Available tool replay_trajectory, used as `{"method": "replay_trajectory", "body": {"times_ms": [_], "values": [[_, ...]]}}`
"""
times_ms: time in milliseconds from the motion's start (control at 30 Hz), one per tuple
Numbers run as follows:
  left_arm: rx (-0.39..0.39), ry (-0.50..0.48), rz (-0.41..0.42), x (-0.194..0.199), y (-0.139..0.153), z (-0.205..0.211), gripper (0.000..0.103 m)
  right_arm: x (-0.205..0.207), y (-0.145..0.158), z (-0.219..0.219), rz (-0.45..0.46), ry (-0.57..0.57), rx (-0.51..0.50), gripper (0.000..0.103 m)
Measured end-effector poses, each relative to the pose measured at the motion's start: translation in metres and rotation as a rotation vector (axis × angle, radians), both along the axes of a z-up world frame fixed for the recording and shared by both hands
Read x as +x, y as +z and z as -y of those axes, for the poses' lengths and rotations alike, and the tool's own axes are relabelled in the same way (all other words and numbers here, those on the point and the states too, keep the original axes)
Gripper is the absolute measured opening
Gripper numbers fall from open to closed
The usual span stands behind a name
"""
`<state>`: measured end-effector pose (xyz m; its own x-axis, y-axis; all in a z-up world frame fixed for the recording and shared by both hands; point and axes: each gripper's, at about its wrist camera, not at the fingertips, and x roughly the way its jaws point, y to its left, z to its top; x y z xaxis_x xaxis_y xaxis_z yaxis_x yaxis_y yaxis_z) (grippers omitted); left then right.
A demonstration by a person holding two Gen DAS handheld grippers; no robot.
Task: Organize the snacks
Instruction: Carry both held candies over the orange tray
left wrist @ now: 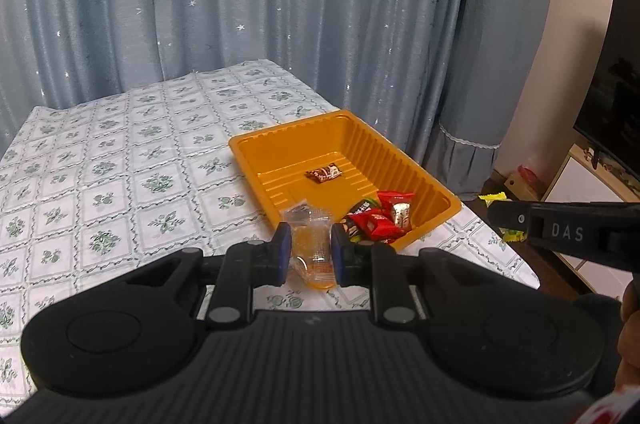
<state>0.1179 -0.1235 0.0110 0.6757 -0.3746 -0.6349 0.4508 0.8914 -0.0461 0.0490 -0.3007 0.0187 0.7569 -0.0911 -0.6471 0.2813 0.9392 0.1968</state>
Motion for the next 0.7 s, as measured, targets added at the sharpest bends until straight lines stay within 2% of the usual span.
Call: {"method": "replay_trajectory", "body": {"times_ms": [333,700], "values": [[0.01,-0.039,0.002,0.015,-0.001,0.022,0.019,0.011,-0.005,0.016,-0.004,-0.022,0.008,0.022],[0.013,-0.072,-0.033,0.047,-0.019,0.044,0.019,0.032,-0.015,0.034,-0.011,-0.032,0.011,0.022]]}}
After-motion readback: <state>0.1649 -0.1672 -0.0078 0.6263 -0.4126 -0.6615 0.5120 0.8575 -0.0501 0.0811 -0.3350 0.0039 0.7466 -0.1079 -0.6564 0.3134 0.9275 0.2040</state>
